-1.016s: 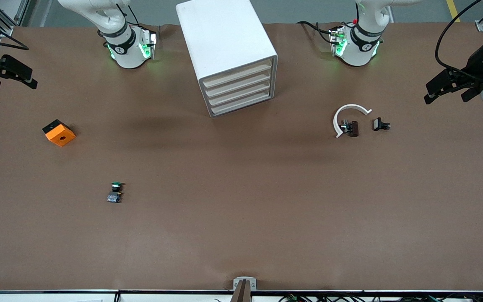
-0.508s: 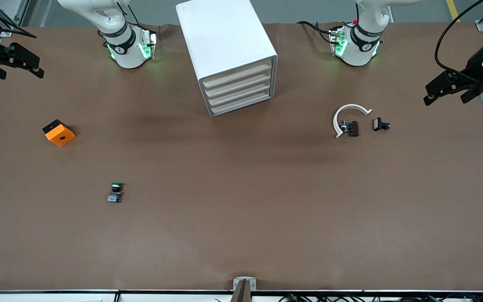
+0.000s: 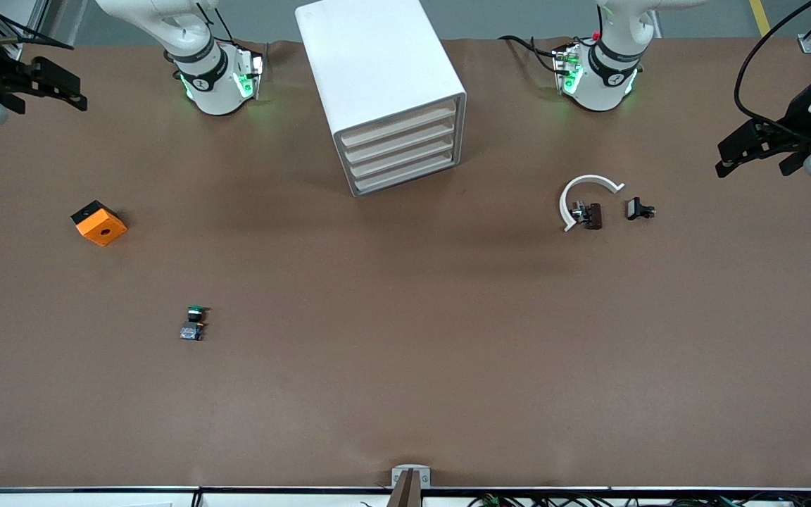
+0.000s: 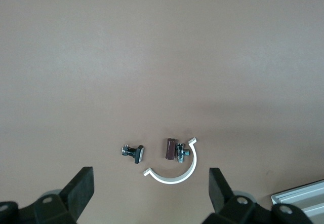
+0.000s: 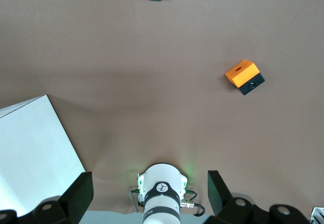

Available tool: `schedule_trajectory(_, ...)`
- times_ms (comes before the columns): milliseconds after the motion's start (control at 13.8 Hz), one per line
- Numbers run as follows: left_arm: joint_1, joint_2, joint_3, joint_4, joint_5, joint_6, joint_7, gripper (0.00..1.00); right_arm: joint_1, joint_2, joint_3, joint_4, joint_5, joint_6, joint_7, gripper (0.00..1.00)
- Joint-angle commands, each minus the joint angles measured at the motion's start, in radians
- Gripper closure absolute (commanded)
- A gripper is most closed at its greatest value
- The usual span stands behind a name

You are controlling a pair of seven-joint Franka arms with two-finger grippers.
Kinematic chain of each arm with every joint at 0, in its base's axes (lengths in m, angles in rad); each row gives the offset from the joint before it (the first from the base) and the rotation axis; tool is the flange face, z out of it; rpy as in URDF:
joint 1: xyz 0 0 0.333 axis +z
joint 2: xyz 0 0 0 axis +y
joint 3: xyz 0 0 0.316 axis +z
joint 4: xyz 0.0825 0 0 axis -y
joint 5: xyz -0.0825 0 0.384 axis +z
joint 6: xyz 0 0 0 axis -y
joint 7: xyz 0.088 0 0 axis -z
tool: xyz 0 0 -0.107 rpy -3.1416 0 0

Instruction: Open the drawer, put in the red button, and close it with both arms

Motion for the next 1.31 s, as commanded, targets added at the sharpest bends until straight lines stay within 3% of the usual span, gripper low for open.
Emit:
schedule_trajectory(0, 0.006, 0.006, -0.003, 0.016, 0.017, -0.014, 0.008, 0.0, 0.002, -0.014, -0.007, 0.016, 0.01, -0.086, 0.012, 0.0)
schedule_trajectory(290, 0.006, 0.006, -0.003, 0.016, 0.017, -0.016, 0.0, 0.0, 0.0, -0.002, -0.007, 0.014, 0.021, -0.038, -0.01, 0.0)
schedule_trajectory(435, 0.006, 0.006, -0.003, 0.016, 0.015, -0.017, 0.001, 0.0, -0.012, 0.009, -0.013, 0.057, -0.034, 0.013, -0.117, 0.0)
schedule_trajectory(653, 0.008, 0.006, -0.003, 0.016, 0.015, -0.017, 0.003, 0.0, -0.041, 0.056, -0.017, 0.074, -0.044, 0.064, -0.255, 0.0)
schedule_trajectory(870, 0.02, 0.006, -0.003, 0.014, 0.015, -0.017, 0.004, 0.0, -0.06, 0.058, -0.021, 0.091, -0.115, 0.119, -0.266, 0.0)
schedule_trajectory(1016, 0.02, 0.006, -0.003, 0.014, 0.015, -0.017, 0.004, 0.0, -0.129, 0.06, -0.033, 0.091, -0.114, 0.128, -0.266, 0.0)
schedule_trajectory(1233, 0.02, 0.006, -0.003, 0.014, 0.014, -0.017, 0.004, 0.0, -0.15, 0.06, -0.035, 0.09, -0.117, 0.13, -0.266, 0.0)
